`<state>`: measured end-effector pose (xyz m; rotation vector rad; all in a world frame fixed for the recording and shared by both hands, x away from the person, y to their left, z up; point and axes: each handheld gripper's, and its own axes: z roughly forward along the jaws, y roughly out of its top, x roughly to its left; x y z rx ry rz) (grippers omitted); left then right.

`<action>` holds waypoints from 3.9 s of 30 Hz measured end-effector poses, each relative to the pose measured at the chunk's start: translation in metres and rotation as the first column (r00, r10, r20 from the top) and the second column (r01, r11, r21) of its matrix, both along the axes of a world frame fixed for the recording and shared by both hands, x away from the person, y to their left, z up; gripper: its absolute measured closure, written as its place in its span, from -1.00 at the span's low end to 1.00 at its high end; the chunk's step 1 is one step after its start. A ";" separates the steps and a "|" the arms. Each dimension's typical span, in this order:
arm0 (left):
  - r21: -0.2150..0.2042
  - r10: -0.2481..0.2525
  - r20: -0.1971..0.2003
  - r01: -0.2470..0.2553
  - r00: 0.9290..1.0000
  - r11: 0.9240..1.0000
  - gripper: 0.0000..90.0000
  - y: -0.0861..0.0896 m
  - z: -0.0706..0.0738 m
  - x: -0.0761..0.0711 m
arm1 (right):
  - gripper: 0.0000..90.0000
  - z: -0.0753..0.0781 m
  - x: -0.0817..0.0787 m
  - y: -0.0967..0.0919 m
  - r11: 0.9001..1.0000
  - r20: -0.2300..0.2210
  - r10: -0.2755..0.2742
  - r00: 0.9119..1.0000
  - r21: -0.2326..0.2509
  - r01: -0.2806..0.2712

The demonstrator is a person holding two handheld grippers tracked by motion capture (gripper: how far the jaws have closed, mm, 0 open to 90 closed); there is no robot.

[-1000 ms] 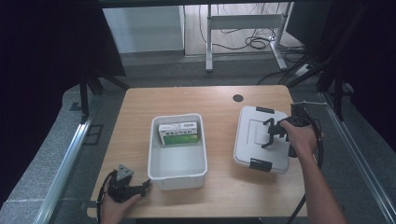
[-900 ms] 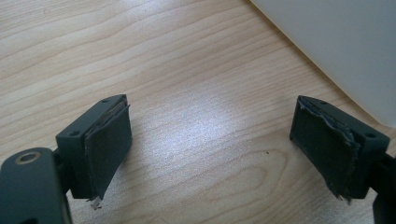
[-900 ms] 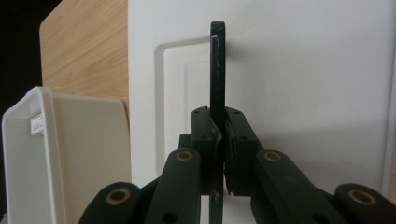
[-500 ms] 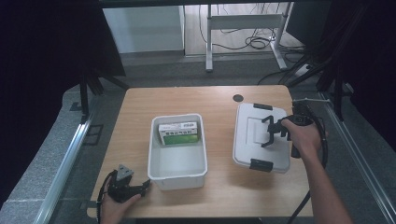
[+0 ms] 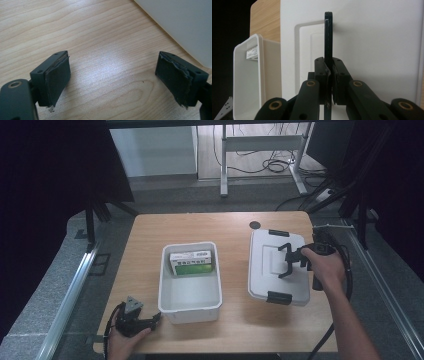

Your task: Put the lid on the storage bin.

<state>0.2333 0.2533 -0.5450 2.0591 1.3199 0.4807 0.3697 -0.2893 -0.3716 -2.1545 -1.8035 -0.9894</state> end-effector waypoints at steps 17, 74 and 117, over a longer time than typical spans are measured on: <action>0.000 0.000 0.002 0.000 1.000 1.000 -0.72 0.000 0.000 0.000 | 0.87 0.019 -0.007 0.016 0.999 0.036 0.051 0.998 0.013 -0.051; 0.001 -0.005 0.000 0.005 1.000 1.000 -0.72 0.000 0.000 0.000 | 0.87 0.044 -0.009 0.105 0.974 0.028 0.226 0.974 0.022 -0.227; 0.002 -0.018 0.000 0.018 1.000 1.000 -0.72 0.000 0.000 0.001 | 0.87 0.054 -0.009 0.166 0.962 0.004 0.267 0.964 0.048 -0.267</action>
